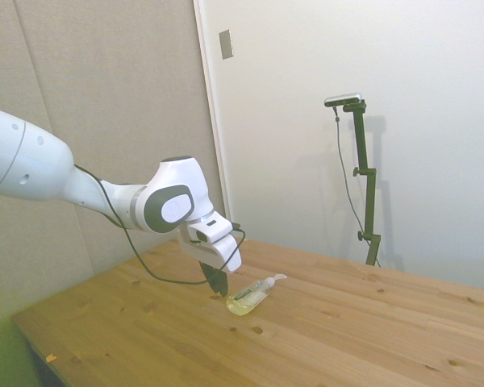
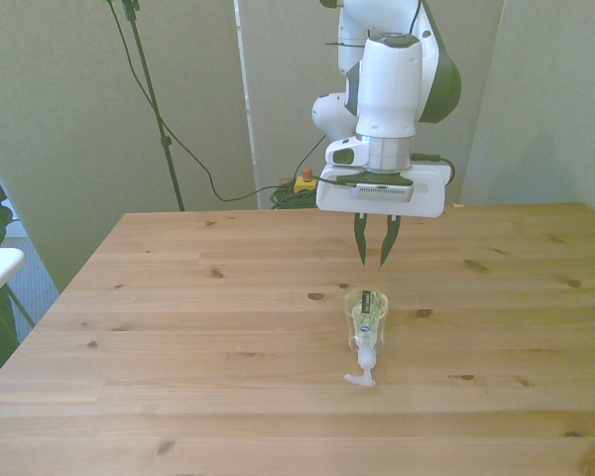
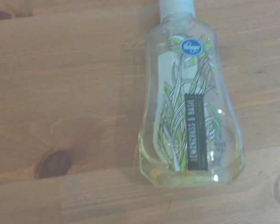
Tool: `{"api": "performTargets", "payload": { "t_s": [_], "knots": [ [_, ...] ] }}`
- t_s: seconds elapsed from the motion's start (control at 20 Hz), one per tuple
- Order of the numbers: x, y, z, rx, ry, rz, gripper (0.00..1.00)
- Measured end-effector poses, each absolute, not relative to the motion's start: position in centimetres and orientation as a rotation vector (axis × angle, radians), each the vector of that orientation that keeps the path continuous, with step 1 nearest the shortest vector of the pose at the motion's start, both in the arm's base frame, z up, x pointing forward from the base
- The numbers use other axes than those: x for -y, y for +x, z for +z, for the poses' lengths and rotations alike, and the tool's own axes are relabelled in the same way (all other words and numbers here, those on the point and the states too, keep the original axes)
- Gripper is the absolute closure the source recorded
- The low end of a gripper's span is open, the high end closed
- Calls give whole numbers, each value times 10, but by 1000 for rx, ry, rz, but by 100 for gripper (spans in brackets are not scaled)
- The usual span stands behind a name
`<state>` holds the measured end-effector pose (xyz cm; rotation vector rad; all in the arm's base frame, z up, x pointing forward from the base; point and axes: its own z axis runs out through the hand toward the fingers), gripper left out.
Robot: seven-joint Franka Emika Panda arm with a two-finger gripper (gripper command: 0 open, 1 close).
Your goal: Stand the water bottle
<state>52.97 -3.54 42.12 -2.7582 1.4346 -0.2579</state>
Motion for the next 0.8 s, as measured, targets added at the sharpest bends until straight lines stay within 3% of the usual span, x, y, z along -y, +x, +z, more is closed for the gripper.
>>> {"api": "performTargets", "payload": {
  "t_s": [0.8],
  "knots": [
    [-45,435,427,-1225,-2873,-215,0]
  ]
}}
